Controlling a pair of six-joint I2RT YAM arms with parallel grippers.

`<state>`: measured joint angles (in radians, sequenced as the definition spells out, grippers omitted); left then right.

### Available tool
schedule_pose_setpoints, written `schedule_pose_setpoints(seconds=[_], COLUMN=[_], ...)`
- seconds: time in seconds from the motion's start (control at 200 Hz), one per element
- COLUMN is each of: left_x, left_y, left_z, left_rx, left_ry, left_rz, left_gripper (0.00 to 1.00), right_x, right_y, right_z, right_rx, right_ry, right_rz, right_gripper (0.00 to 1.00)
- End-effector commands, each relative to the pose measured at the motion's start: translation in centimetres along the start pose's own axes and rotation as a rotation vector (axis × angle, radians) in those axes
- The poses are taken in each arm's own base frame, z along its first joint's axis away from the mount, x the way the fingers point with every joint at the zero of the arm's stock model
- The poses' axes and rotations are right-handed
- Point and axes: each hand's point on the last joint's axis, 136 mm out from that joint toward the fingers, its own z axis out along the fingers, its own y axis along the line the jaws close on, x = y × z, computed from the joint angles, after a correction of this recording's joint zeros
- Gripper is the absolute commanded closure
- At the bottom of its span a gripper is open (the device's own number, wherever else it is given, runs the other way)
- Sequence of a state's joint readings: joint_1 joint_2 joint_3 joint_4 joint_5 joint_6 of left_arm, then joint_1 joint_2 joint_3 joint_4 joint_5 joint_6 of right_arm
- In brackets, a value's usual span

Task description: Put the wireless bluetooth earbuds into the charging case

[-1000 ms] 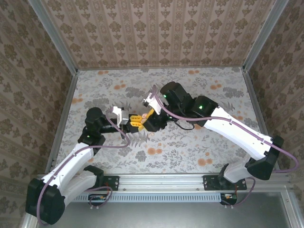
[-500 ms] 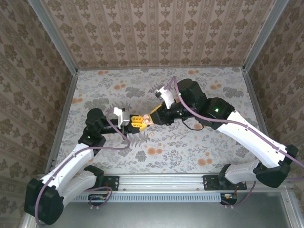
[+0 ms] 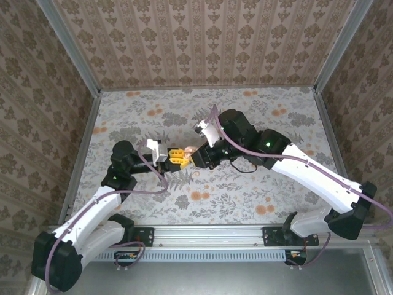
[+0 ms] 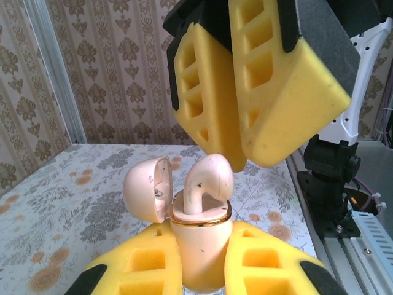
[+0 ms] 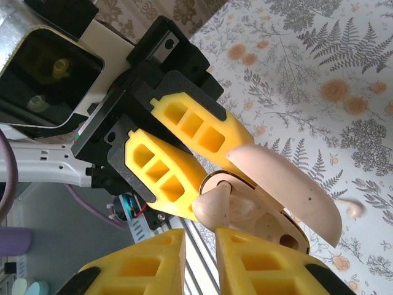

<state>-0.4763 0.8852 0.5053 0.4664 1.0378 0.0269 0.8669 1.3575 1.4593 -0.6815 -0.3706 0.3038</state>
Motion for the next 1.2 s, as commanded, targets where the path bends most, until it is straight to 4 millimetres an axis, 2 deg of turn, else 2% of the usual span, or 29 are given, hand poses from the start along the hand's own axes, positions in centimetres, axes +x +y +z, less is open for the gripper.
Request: schedule_pose_setpoints(seconds=[0.0, 0.1, 0.11, 0.135, 0.425, 0.53, 0.55, 0.695, 0.775, 0.89, 1.015, 1.085, 1.095, 1.195], left_x=[-1.2, -1.2, -1.2, -1.1, -0.9, -0.9, -0.9, -0.7, -0.4, 0.0, 1.4, 2.4, 2.6, 3.9], left_y=[-0.6, -0.7, -0.7, -0.6, -0.5, -0.5, -0.5, -0.5, -0.3, 0.5, 2.4, 3.2, 3.9, 4.9], left_z=[-0.2, -0.2, -0.2, -0.2, -0.2, -0.2, -0.2, -0.2, -0.2, -0.5, -1.5, -2.2, -2.8, -4.4], left_rx=[0.014, 0.016, 0.015, 0.015, 0.012, 0.009, 0.009, 0.004, -0.007, -0.068, -0.221, -0.308, -0.344, -0.463], left_ry=[-0.031, -0.032, -0.031, -0.03, -0.027, -0.025, -0.025, -0.023, -0.02, -0.012, 0.034, 0.067, 0.077, 0.118], left_rz=[0.073, 0.074, 0.075, 0.074, 0.075, 0.075, 0.076, 0.078, 0.078, 0.083, 0.07, 0.056, 0.051, 0.039], left_gripper=[1.0, 1.0, 1.0, 1.0, 1.0, 1.0, 1.0, 1.0, 1.0, 1.0, 1.0, 1.0, 1.0, 1.0], right_x=[-0.4, -0.2, 0.1, 0.3, 1.3, 1.3, 0.8, 0.4, 0.5, 1.1, 2.4, 3.6, 3.8, 5.8], right_y=[-0.6, -1.0, -1.4, -1.7, -4.0, -4.0, -3.4, -2.4, -2.7, -4.9, -7.8, -9.1, -9.4, -11.1], right_z=[0.3, 0.2, 0.9, 1.2, 0.9, 1.0, 0.0, -0.7, -1.2, -2.0, -1.9, -1.0, -0.9, 1.9], right_rx=[0.041, 0.066, 0.072, 0.079, 0.178, 0.17, 0.159, 0.115, 0.132, 0.229, 0.322, 0.367, 0.374, 0.406], right_ry=[0.007, 0.017, 0.036, 0.046, 0.075, 0.062, 0.029, -0.008, -0.03, -0.074, -0.094, -0.072, -0.069, 0.009], right_rz=[-0.032, -0.055, -0.05, -0.053, -0.061, -0.047, -0.051, -0.035, -0.008, 0.086, 0.219, 0.275, 0.286, 0.36], right_gripper=[0.82, 0.83, 0.83, 0.83, 0.84, 0.81, 0.8, 0.75, 0.75, 0.72, 0.67, 0.67, 0.67, 0.66])
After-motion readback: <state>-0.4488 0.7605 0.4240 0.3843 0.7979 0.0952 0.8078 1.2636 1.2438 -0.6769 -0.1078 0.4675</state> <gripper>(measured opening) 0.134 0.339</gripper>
